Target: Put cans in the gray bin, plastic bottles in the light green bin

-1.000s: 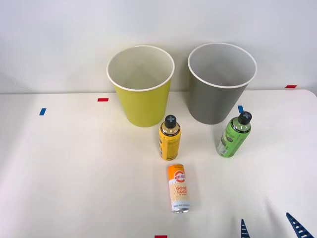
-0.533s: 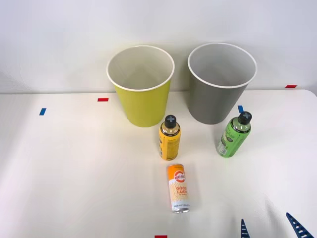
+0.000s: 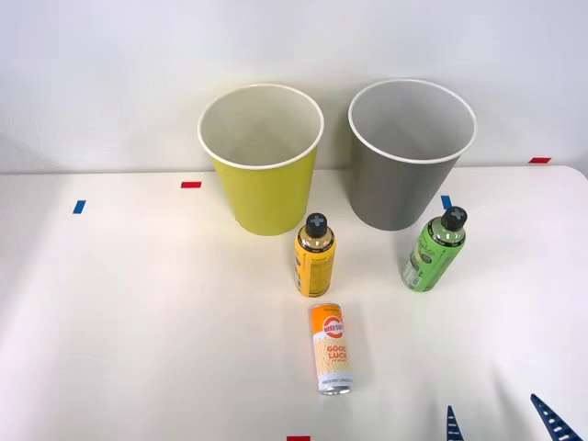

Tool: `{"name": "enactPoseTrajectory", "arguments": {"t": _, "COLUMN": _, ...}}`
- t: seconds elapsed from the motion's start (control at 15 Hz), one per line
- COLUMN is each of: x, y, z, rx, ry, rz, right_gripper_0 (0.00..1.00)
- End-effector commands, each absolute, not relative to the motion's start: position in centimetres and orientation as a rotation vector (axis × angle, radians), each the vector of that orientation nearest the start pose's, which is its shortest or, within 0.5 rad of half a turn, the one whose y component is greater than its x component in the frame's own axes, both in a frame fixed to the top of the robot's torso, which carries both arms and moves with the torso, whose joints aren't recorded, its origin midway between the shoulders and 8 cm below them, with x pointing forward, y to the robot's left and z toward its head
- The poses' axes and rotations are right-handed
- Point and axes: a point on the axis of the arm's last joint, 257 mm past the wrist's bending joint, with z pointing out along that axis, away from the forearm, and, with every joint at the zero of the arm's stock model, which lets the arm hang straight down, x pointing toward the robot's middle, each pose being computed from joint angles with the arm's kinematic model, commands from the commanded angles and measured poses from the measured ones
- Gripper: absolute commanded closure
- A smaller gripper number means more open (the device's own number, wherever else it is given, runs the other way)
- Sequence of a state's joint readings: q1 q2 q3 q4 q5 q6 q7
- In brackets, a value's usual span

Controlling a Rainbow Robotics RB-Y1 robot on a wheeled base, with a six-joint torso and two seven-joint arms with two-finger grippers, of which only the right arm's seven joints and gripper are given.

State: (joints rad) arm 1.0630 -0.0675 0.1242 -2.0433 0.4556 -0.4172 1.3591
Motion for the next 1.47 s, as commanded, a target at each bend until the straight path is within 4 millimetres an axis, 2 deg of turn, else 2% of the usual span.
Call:
{"name": "enactPoseTrajectory", "arguments": {"t": 0.07, "x": 23.6, "y": -25.4, "z": -29.2, "rx": -0.229, "ry": 1.728, "rz": -0.218, "right_gripper_0": 0.00}}
{"name": "enactPoseTrajectory", "arguments": {"t": 1.4, "x": 23.6, "y": -25.4, "z": -29.2, "rx": -0.229, "ry": 1.728, "rz": -0.218, "right_gripper_0": 0.00}}
{"name": "enactPoseTrajectory", "arguments": {"t": 1.47, "x": 23.1, "y": -25.4, "z": -31.0, "rx": -0.219, "ry": 1.768, "rz": -0.211, "right_gripper_0": 0.00}}
